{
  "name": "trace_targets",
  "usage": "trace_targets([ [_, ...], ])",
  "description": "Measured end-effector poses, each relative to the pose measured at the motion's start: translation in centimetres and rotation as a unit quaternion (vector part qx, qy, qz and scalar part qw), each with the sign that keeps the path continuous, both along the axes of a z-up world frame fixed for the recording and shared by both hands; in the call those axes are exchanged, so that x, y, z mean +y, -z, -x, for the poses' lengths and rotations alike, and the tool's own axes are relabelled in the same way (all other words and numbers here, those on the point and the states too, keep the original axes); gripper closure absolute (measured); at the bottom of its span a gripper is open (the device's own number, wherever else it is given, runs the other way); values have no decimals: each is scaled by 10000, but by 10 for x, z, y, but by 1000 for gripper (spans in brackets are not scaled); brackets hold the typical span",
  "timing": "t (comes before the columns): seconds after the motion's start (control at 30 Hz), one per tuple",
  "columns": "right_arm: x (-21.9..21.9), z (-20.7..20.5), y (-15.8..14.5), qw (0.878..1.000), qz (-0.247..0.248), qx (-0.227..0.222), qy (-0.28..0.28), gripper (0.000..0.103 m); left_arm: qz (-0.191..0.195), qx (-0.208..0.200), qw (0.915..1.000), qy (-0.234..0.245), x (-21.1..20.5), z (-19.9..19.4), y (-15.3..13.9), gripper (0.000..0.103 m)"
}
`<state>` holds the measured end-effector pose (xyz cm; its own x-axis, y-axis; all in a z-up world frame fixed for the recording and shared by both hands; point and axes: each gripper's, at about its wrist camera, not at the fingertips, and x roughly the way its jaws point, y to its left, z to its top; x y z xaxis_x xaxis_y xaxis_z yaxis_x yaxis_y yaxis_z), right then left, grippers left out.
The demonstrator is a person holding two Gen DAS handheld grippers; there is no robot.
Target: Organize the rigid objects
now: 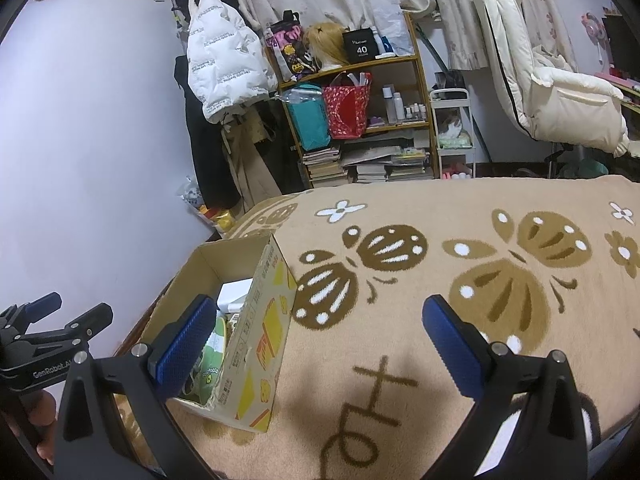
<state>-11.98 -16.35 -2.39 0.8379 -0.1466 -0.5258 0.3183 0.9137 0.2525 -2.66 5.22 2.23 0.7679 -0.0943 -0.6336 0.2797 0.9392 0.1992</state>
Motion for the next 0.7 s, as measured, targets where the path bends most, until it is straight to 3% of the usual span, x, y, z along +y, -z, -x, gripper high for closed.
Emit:
trace_targets([
  [0.7, 4, -3, 0, 10000, -48, 72, -22, 0, -65, -15, 10000, 53, -3, 3, 3, 2],
])
